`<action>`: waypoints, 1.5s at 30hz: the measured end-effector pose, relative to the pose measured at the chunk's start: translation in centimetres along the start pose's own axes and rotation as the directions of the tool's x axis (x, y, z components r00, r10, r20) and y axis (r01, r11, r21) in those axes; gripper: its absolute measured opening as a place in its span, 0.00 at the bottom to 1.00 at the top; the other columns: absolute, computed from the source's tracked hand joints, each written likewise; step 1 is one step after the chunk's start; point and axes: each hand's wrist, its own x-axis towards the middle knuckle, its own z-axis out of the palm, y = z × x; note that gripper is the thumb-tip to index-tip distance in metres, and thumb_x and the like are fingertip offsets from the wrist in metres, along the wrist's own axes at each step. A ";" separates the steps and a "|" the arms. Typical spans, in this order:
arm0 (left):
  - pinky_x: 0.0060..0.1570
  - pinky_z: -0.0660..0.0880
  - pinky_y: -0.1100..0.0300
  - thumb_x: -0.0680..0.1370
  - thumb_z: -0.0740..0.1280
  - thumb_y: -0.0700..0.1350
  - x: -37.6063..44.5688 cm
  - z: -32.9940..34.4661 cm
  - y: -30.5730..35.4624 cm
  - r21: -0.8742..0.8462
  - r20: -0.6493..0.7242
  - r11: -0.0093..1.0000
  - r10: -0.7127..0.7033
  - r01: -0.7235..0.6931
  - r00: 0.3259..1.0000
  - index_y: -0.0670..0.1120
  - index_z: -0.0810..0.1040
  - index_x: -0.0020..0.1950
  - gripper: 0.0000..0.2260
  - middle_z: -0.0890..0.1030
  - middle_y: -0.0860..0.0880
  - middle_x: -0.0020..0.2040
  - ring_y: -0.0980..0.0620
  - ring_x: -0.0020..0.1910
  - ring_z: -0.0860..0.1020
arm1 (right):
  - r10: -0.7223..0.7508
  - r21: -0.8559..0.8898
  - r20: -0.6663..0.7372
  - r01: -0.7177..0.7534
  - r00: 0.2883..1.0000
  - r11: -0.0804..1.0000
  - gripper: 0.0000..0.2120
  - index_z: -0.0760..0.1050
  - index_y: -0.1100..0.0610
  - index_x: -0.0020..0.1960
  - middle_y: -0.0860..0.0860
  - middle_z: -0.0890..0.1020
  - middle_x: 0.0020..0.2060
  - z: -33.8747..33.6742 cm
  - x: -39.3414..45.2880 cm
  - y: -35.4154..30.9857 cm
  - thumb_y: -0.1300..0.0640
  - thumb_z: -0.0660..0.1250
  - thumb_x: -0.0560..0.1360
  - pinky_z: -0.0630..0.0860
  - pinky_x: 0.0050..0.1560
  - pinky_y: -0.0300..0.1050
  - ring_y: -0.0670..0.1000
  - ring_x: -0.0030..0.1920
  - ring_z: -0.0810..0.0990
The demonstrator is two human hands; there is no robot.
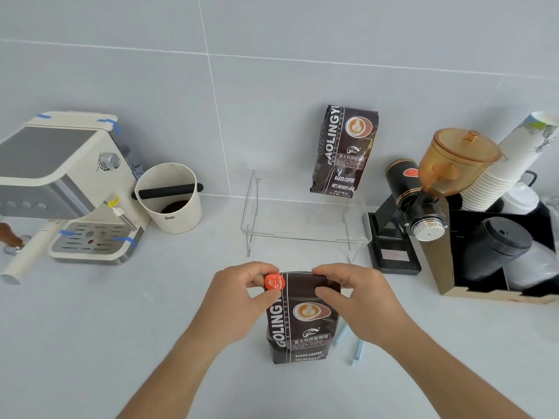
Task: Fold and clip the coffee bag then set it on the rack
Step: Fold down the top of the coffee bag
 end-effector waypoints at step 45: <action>0.44 0.71 0.72 0.75 0.72 0.46 1.4 1.8 -3.6 0.004 0.137 0.991 0.132 -0.133 0.982 0.55 0.85 0.53 0.08 0.80 0.55 0.43 0.59 0.46 0.79 | 0.225 0.103 0.369 -0.280 0.902 0.954 0.05 0.85 0.51 0.44 0.48 0.88 0.40 -1.0 2.7 0.7 0.56 0.77 0.68 0.77 0.42 0.36 0.43 0.39 0.84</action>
